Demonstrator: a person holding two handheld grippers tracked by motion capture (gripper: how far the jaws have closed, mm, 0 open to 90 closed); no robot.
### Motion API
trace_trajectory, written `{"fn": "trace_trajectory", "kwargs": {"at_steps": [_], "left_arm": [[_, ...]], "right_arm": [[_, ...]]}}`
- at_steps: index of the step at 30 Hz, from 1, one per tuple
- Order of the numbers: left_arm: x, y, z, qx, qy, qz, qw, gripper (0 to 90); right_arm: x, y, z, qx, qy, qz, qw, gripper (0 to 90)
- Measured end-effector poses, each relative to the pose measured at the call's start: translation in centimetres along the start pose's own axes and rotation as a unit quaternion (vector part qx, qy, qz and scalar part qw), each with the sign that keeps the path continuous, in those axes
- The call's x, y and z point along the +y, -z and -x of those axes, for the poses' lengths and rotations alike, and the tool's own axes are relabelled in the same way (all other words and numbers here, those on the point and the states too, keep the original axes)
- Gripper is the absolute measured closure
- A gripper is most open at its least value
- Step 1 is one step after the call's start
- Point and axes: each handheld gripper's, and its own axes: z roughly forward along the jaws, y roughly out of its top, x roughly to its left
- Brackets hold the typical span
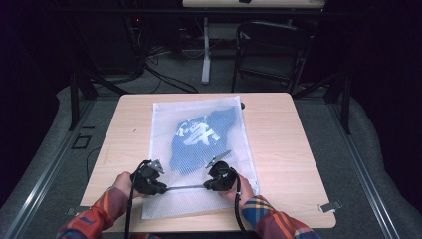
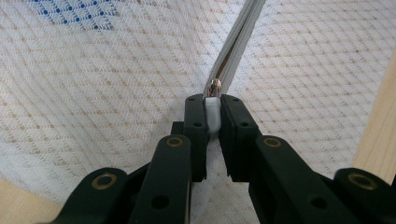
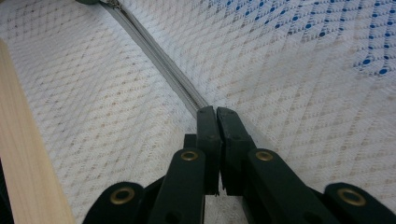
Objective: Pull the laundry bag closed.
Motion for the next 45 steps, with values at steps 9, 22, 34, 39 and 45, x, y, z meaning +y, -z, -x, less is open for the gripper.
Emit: {"fn": "trace_trajectory", "kwargs": {"at_steps": [9, 22, 34, 39, 45], "left_arm": [[-0.5, 0.2, -0.2, 0.002, 0.009, 0.001, 1.0000, 81.7], [-1.4, 0.8, -0.6, 0.009, 0.021, -0.001, 0.9997, 81.7], [-1.9, 1.1, -0.7, 0.008, 0.032, -0.004, 0.9995, 81.7], [-2.2, 1.3, -0.8, 0.007, 0.040, -0.003, 0.9992, 81.7], [-2.3, 1.3, -0.9, 0.008, 0.037, -0.004, 0.9993, 81.7]], "right_arm": [[0.0, 0.0, 0.0, 0.003, -0.001, 0.000, 1.0000, 88.8], [0.0, 0.0, 0.0, 0.002, 0.001, 0.000, 1.0000, 88.8], [0.0, 0.0, 0.0, 0.002, 0.001, -0.002, 1.0000, 88.8], [0.0, 0.0, 0.0, 0.005, -0.001, 0.000, 1.0000, 88.8], [0.0, 0.0, 0.0, 0.003, -0.001, -0.003, 1.0000, 88.8]]}}
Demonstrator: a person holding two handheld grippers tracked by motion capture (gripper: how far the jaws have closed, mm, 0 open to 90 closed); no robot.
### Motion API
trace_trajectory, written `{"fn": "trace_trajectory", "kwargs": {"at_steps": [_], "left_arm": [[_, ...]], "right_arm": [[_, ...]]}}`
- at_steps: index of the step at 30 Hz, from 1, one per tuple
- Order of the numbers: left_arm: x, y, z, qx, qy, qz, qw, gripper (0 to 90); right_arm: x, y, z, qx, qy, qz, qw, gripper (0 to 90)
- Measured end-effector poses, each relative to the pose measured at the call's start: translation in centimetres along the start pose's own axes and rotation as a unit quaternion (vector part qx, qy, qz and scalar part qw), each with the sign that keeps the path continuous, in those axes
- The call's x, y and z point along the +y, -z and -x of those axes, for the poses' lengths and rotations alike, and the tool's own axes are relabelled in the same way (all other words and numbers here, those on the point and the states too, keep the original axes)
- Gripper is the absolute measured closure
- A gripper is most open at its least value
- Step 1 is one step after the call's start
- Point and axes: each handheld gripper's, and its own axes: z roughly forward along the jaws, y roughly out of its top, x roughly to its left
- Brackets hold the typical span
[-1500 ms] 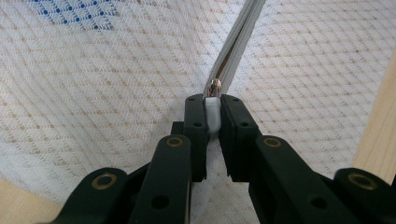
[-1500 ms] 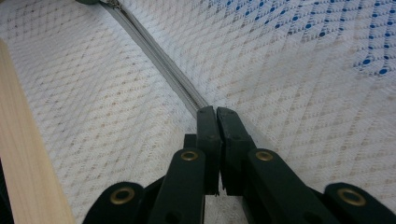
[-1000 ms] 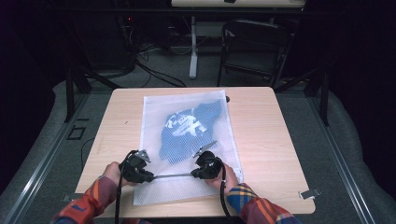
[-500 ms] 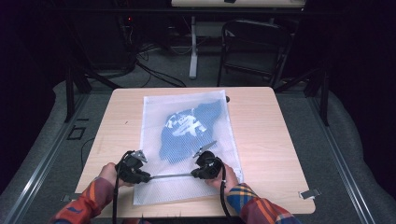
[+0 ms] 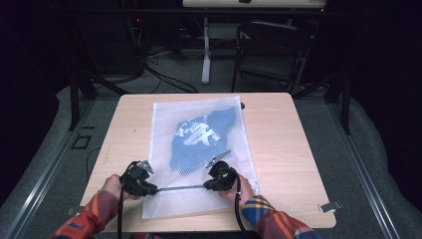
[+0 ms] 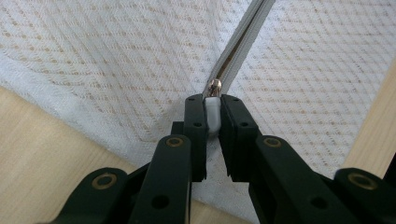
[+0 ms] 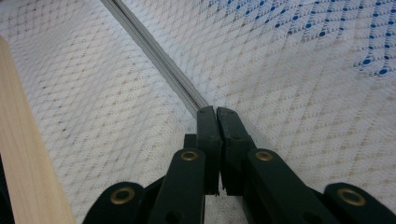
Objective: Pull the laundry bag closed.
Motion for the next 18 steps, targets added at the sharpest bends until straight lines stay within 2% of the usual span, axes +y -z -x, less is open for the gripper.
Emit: {"fn": "trace_trajectory", "kwargs": {"at_steps": [9, 13, 16, 18], "left_arm": [[-0.11, 0.02, 0.10, 0.000, 0.003, -0.003, 1.0000, 81.7], [-0.18, 0.07, 0.06, 0.002, -0.001, -0.005, 1.0000, 81.8], [-0.36, 0.01, 0.07, 0.000, 0.007, -0.005, 1.0000, 81.8], [-0.37, 0.05, 0.08, 0.000, 0.003, -0.007, 1.0000, 81.8]], "right_arm": [[-0.06, -0.04, -0.07, -0.002, -0.002, 0.006, 1.0000, 88.8], [-0.01, 0.01, -0.06, -0.004, 0.003, -0.001, 1.0000, 88.8], [-0.02, -0.02, 0.02, -0.001, -0.001, 0.001, 1.0000, 88.8], [-0.02, 0.00, 0.05, -0.001, 0.000, 0.000, 1.0000, 88.8]]}}
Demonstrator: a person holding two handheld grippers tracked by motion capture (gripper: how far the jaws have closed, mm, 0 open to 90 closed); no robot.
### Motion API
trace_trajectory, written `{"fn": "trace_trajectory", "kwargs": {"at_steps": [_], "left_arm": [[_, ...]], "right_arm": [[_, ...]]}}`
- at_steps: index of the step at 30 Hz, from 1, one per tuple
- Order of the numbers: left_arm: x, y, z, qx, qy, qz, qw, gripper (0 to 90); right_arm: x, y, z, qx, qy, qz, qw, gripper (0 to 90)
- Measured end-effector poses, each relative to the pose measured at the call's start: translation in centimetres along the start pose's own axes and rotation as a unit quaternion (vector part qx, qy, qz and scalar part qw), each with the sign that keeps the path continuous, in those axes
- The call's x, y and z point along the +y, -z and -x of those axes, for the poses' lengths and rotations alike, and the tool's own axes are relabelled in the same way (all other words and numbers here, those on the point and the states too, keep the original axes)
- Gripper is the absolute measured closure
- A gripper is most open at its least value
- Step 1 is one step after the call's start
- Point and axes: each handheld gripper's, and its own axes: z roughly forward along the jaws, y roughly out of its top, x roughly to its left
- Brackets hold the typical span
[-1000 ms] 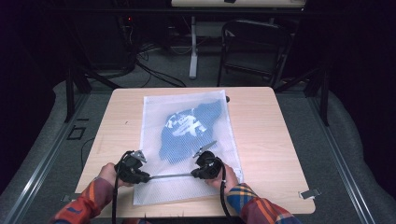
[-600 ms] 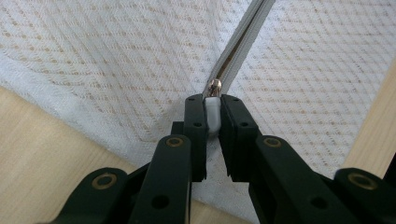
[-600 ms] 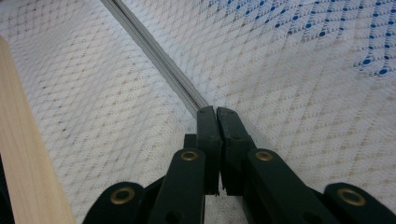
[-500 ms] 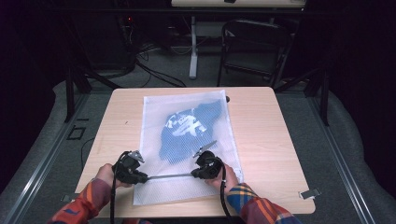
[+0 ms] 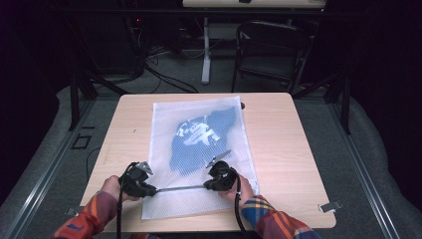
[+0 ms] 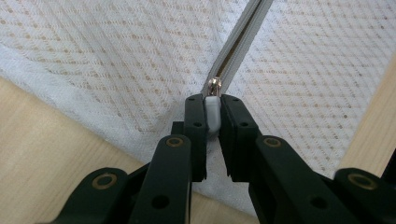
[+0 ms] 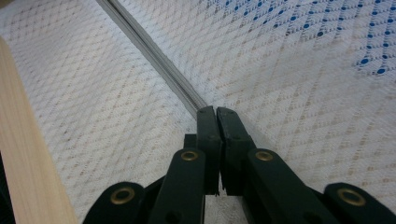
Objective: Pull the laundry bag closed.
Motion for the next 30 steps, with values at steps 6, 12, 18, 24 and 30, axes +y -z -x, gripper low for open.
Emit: {"fn": "trace_trajectory", "kwargs": {"at_steps": [6, 12, 18, 24, 30], "left_arm": [[-0.1, 0.2, 0.0, 0.004, 0.000, -0.002, 1.0000, 81.8], [-0.6, 0.4, -0.1, 0.006, 0.005, 0.000, 1.0000, 81.8], [-0.7, 0.5, -0.1, 0.005, 0.009, 0.001, 0.9999, 81.8], [-1.0, 0.6, -0.3, 0.009, 0.011, -0.001, 0.9999, 81.9], [-1.4, 0.9, -0.4, 0.005, 0.015, 0.004, 0.9999, 81.9]], "right_arm": [[0.0, 0.0, -0.1, 0.002, -0.002, 0.002, 1.0000, 88.9], [0.0, 0.0, 0.0, 0.000, 0.000, 0.001, 1.0000, 88.9], [0.1, 0.0, 0.0, 0.001, 0.003, -0.001, 1.0000, 88.9], [0.0, 0.0, -0.1, 0.001, 0.002, 0.004, 1.0000, 88.9], [-0.1, 0.0, -0.1, -0.002, 0.005, 0.003, 1.0000, 89.0]]}}
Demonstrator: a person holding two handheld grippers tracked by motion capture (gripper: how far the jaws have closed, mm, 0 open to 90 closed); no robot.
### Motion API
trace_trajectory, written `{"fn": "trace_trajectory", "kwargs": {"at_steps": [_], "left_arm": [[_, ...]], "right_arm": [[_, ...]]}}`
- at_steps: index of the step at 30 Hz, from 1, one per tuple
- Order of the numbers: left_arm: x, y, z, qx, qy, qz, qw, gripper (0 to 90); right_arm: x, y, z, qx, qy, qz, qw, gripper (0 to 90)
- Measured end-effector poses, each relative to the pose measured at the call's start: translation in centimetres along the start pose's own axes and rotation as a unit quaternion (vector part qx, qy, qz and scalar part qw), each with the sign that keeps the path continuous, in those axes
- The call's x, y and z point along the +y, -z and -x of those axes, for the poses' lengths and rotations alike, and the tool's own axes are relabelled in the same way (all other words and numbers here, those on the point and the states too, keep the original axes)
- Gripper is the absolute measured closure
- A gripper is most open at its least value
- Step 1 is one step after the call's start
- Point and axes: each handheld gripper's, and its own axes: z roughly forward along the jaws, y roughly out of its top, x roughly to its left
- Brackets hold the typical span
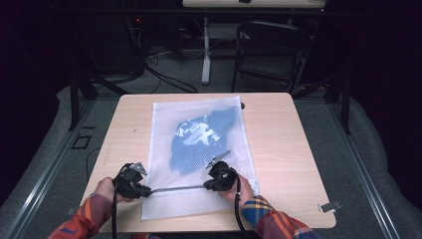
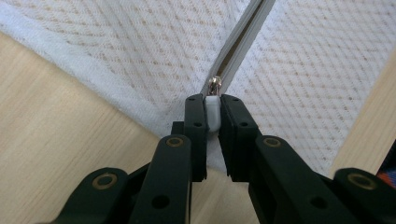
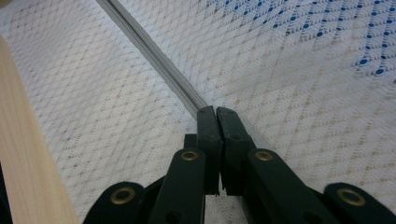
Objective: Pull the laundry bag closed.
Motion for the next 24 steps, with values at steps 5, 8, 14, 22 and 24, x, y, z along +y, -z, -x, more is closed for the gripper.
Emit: {"fn": "trace_trajectory", "kwargs": {"at_steps": [5, 8, 14, 22, 24], "left_arm": [[-0.5, 0.3, -0.2, 0.004, 0.009, 0.003, 1.0000, 81.9], [-1.0, 0.5, -0.3, 0.004, 0.015, 0.003, 0.9999, 81.9], [-1.4, 0.8, -0.5, 0.007, 0.015, 0.001, 0.9999, 81.9], [-2.0, 1.0, -0.6, 0.012, 0.026, 0.007, 0.9996, 81.9], [-2.0, 1.0, -0.6, 0.019, 0.019, 0.000, 0.9997, 81.9]], "right_arm": [[0.0, 0.0, 0.0, 0.001, 0.000, 0.001, 1.0000, 89.1], [0.0, 0.0, 0.1, 0.004, -0.001, 0.003, 1.0000, 89.3], [0.0, 0.0, 0.1, 0.005, -0.005, 0.002, 1.0000, 89.4], [-0.1, 0.0, 0.1, 0.004, -0.001, 0.004, 1.0000, 89.5], [-0.1, 0.0, 0.1, 0.005, 0.001, 0.002, 1.0000, 89.4]]}}
